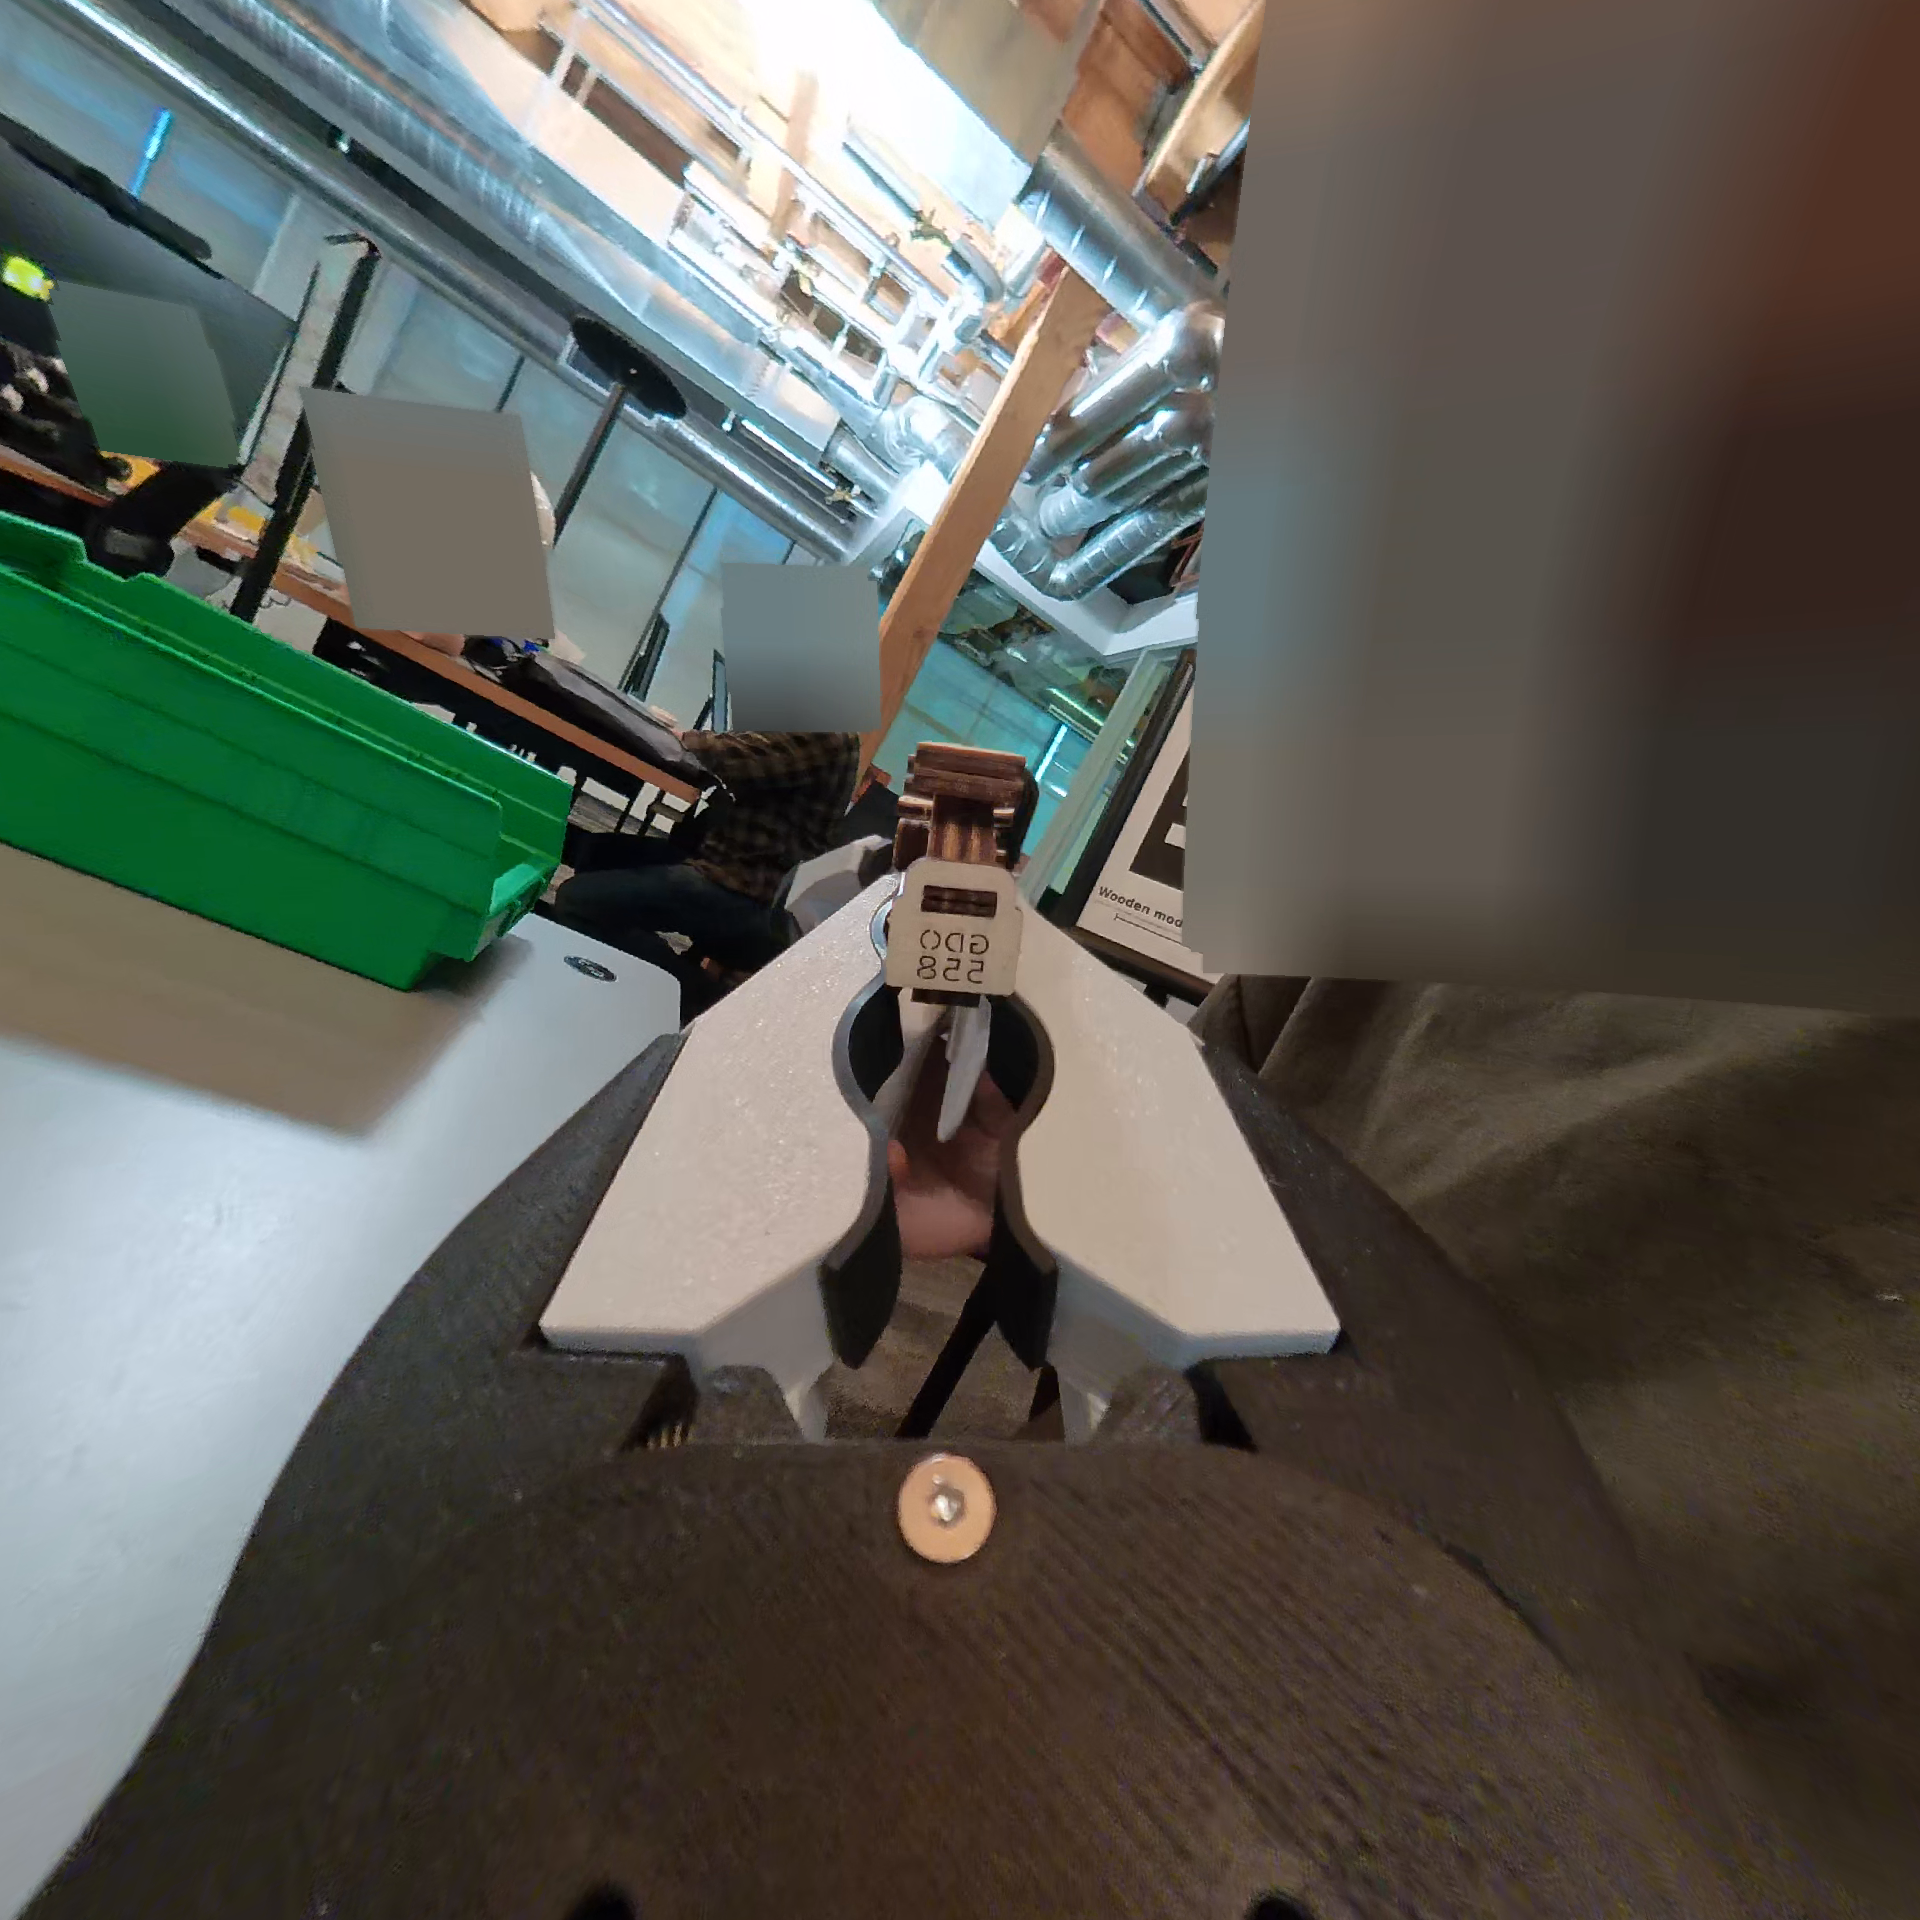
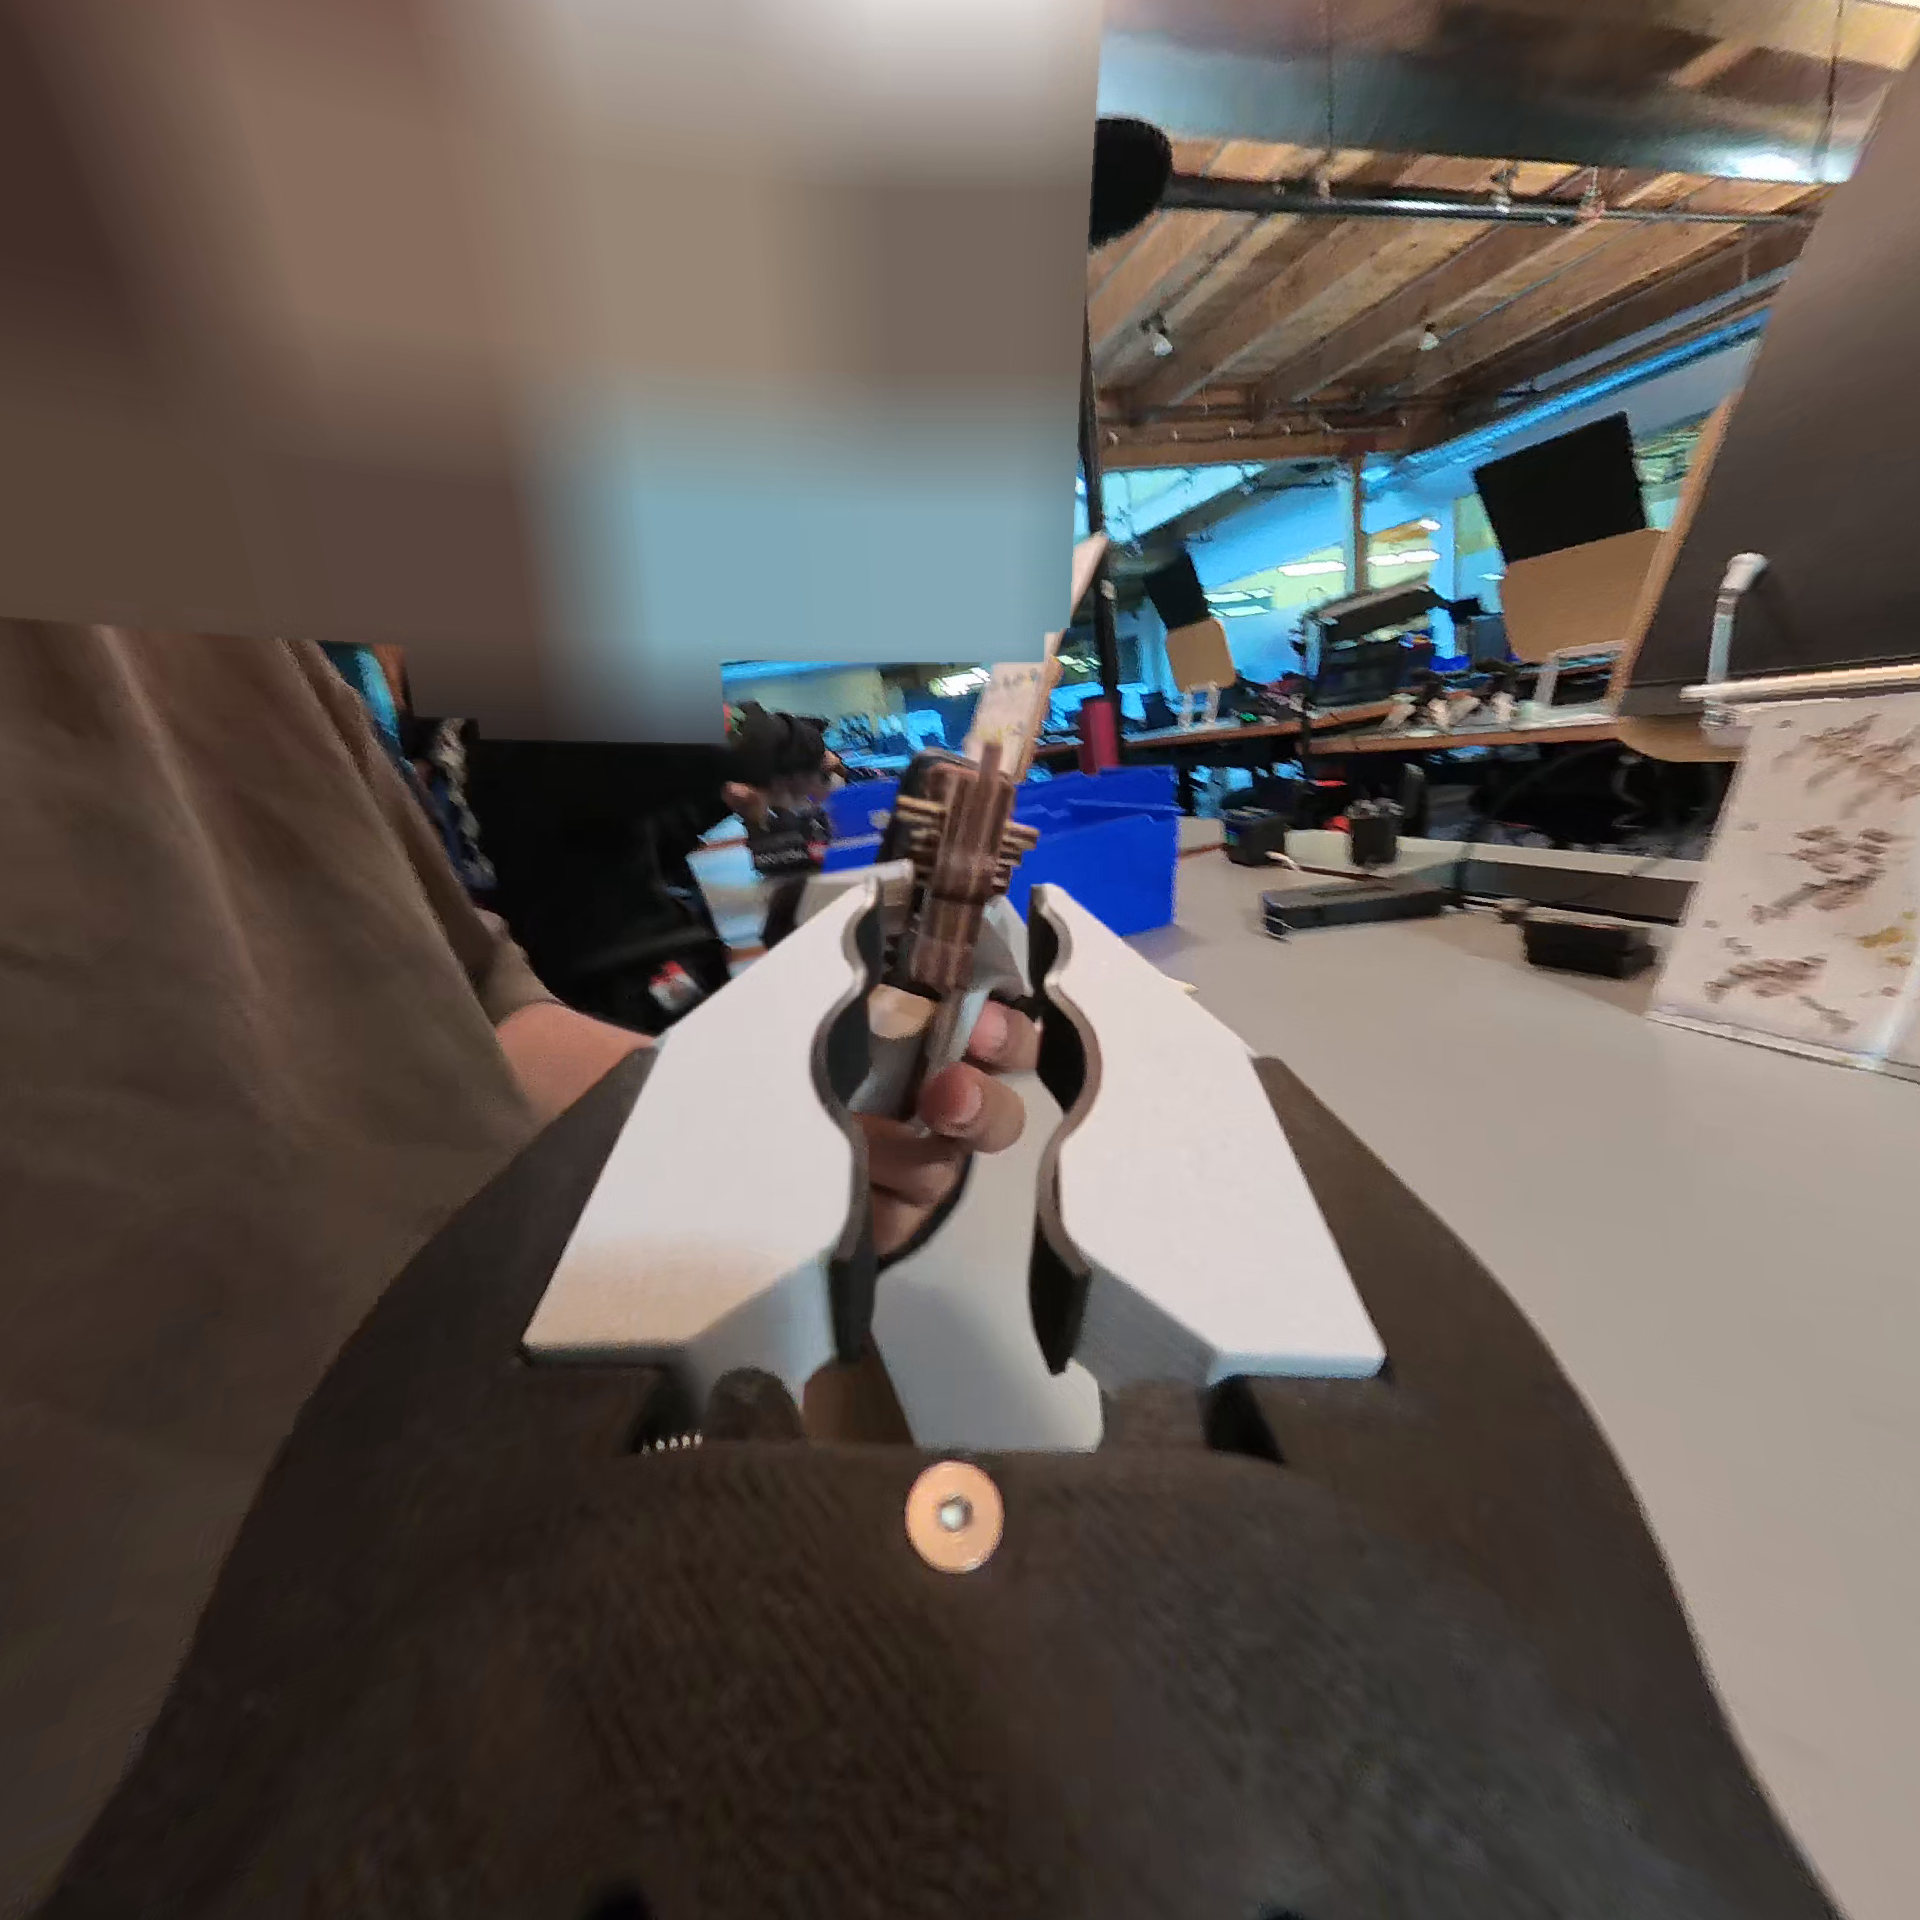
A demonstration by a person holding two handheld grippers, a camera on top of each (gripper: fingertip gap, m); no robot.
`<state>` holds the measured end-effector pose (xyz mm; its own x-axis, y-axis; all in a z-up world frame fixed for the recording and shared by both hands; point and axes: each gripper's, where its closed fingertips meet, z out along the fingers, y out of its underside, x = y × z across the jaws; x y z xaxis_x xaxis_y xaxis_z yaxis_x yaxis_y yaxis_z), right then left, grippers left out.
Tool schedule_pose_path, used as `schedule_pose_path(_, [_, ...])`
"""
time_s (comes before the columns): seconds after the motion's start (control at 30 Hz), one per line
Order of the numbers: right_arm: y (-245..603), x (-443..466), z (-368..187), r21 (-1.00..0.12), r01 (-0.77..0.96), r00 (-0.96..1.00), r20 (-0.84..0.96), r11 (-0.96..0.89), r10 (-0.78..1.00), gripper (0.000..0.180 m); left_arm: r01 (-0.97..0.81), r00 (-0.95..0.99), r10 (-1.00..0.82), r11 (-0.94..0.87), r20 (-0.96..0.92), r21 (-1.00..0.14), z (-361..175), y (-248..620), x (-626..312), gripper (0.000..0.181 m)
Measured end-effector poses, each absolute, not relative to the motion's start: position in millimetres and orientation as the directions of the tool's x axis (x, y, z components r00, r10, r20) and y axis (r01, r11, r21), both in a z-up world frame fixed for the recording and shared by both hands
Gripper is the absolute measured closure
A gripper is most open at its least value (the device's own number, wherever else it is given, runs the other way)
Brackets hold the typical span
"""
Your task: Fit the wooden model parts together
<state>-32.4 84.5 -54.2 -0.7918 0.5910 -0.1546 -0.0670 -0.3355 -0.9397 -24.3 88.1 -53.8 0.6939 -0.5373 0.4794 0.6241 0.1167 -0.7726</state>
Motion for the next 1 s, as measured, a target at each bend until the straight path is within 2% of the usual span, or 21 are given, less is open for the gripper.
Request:
schedule_pose_path(0.23, [94, -41, -63, -0.935, 0.007, -0.748, -0.241, -0.356, 0.619, 0.158, 0.716, 0.634, -0.479, 0.066, 0.608, -0.695, -67, 98, -36, 0.175])
schedule_pose_path(0.4, [103, -52, -79, -0.891, 0.141, -0.700, -0.398, -0.432, 0.593, 0.160, 0.859, 0.457, -0.466, 0.008, 0.758, -0.512, -80, 106, -47, 0.175])
schedule_pose_path(0.47, [105, -54, -82, -0.864, 0.186, -0.691, -0.453, -0.468, 0.563, 0.160, 0.882, 0.417, -0.467, -0.001, 0.780, -0.472, -83, 107, -49, 0.175])
schedule_pose_path(0.77, [108, -56, -86, -0.850, 0.215, -0.679, -0.485, -0.482, 0.551, 0.163, 0.822, 0.522, -0.424, 0.016, 0.740, -0.570, -85, 107, -49, 0.175])
schedule_pose_path(1.0, [108, -56, -87, -0.862, 0.208, -0.675, -0.469, -0.462, 0.570, 0.165, 0.811, 0.536, -0.416, 0.012, 0.734, -0.585, -86, 107, -48, 0.174])
